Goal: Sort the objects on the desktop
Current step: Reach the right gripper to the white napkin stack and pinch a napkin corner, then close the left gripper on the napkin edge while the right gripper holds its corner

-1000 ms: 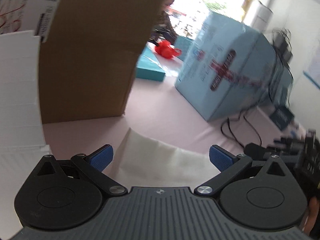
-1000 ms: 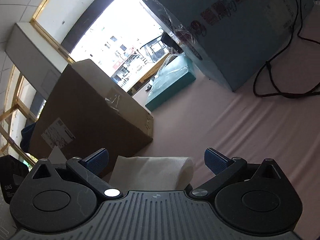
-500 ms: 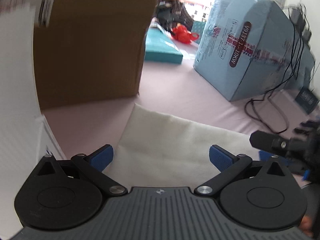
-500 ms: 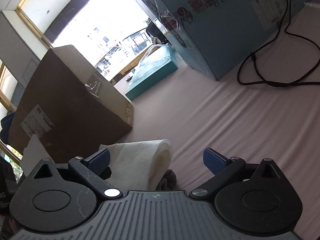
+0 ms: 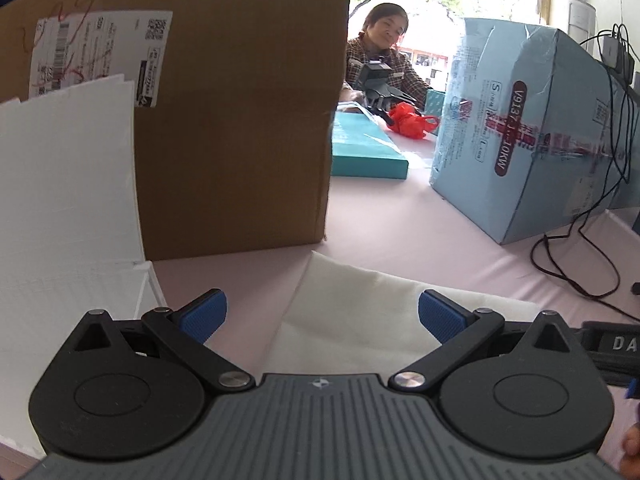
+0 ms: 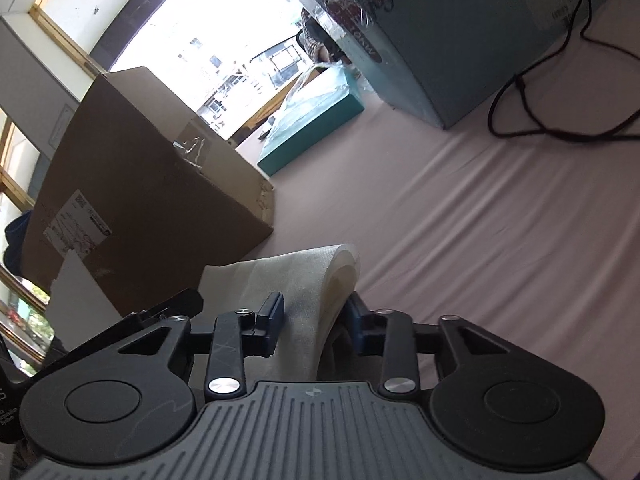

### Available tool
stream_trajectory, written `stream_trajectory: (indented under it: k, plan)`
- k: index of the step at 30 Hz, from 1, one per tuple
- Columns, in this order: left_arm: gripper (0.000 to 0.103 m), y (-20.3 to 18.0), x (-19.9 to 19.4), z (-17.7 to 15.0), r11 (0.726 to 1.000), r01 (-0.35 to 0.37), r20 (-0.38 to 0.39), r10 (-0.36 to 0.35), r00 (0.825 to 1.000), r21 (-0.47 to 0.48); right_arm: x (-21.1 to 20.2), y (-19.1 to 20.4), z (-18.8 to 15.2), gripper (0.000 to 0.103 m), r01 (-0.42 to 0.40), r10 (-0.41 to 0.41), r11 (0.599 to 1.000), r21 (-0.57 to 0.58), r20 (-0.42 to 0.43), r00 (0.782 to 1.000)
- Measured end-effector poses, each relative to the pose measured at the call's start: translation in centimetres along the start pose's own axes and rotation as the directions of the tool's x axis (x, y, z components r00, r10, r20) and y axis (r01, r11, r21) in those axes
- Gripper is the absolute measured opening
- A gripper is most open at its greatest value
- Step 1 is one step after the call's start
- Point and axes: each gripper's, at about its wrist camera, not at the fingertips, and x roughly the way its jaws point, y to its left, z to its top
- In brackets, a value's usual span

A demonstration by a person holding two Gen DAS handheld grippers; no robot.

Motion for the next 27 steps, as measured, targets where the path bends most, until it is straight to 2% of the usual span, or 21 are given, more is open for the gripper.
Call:
stream_trajectory:
  k: [2,6,10,12,16,21,22,25,27]
  plan:
    - [0.103,0.0,0.1,0.0,1.000,-0.011,0.002,0.011,1.000,0.006,-0.4,0.2,0.2,0.015,0.005,-0.005,1.000,-0.021,0.012,1.000]
    - [0.103,0.0,-0.1,0.2,0.999,0.027,-0.010,-0.027,1.000,0.021,-1.8,0.1,1.0,0.009,0.004,-0.002,0.999,-0.054,0.030,1.000]
    - [0.103,-0.2,-0.1,0.5,0.996,0.081,-0.036,-0.079,0.996,0.046,-3.6,-0.5,1.8,0.008,-0.027,0.030,0.998,-0.063,0.060,0.998]
    - [0.103,-0.3,0.1,0.6,0.990,0.129,-0.076,-0.125,0.989,0.056,-4.1,-0.7,1.9,0.008,-0.029,0.034,0.997,-0.073,0.066,0.997]
    - [0.103,-0.9,0.5,0.3,0.985,0.144,-0.106,-0.133,0.985,0.099,-4.1,-1.0,1.8,0.008,-0.015,0.020,0.997,-0.071,0.062,0.998]
    - [0.103,-1.7,2.2,-0.6,0.968,0.228,-0.241,-0.197,0.950,0.107,-3.6,-0.9,1.6,0.008,0.000,0.004,0.996,-0.085,0.050,0.999]
    - [0.103,-1.8,2.3,-0.7,0.969,0.221,-0.242,-0.189,0.952,0.111,-3.5,-0.9,1.6,0.008,0.001,0.003,0.996,-0.086,0.049,0.999]
    - [0.103,-1.0,2.7,-0.6,0.974,0.219,-0.248,-0.200,0.948,0.050,-3.4,-1.0,1.6,0.008,0.004,0.000,0.997,-0.083,0.045,0.999]
    - [0.097,0.0,3.0,-0.3,0.974,0.224,-0.263,-0.222,0.939,-0.022,-3.3,-1.0,1.5,0.008,0.006,-0.003,0.997,-0.082,0.041,0.999]
